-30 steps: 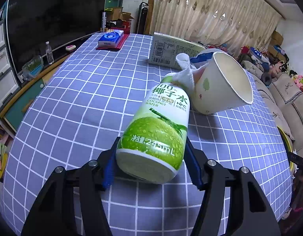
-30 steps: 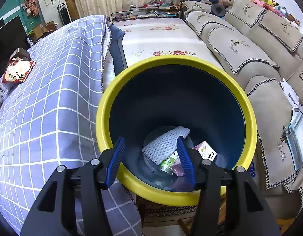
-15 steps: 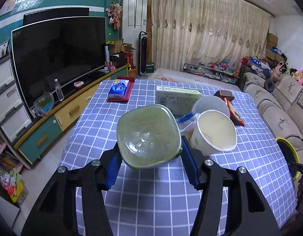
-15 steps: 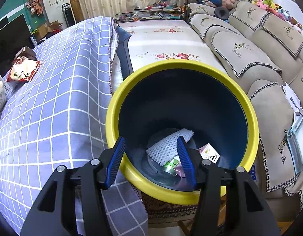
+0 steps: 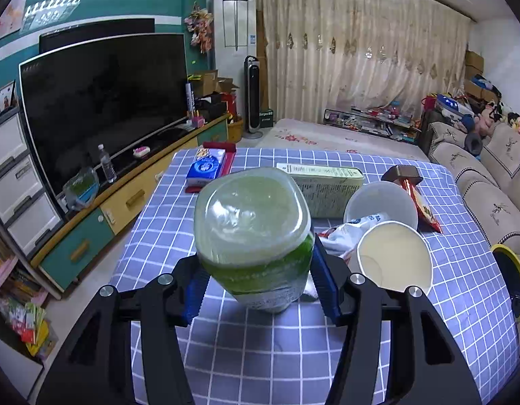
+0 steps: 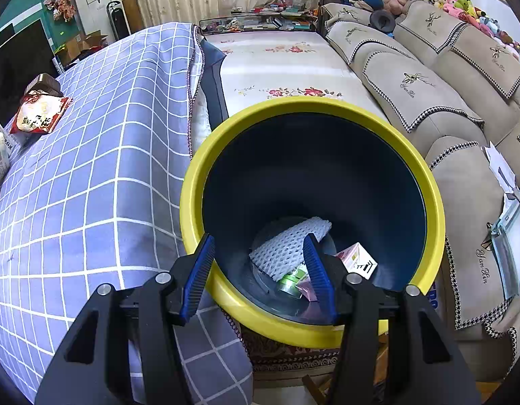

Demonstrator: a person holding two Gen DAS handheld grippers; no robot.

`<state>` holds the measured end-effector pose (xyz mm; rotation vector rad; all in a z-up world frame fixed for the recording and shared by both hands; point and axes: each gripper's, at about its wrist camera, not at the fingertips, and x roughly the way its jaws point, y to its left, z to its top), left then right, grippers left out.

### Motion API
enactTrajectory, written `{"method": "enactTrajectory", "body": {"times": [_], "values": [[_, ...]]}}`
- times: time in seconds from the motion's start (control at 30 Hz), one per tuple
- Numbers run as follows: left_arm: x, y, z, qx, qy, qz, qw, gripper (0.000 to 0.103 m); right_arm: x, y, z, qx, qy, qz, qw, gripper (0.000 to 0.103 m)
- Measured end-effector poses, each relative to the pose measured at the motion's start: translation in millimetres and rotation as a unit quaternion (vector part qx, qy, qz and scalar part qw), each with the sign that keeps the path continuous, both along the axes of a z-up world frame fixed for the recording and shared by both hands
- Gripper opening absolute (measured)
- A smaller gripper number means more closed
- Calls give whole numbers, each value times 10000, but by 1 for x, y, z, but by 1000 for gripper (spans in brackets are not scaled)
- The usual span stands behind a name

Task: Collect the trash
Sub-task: 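Lift the bottle with the left tool, carry it over the bin, release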

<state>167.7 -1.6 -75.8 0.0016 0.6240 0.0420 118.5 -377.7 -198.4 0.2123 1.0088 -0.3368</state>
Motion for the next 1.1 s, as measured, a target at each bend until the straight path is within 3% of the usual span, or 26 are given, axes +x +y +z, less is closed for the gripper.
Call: {"method": "enactTrajectory", "body": {"times": [0.3,0.63,0.93,1.1], "values": [[-18,-12,23,111,-223,-331,9991,54,-3,3,4,4,-63,68,10000,52],[-69,-48,74,-60,-275,-1326,9908,54,-26,-1,35,-75,-433,19,9990,52],[-67,-148,82,-250,-186,-2690,9626,54,-75,-30,75,-159,-939,-291,9950,52],[-50,-231,75,-368,19,-3447,9380,54,-103,-52,86,-197,-1072,-543,9926,52]]}}
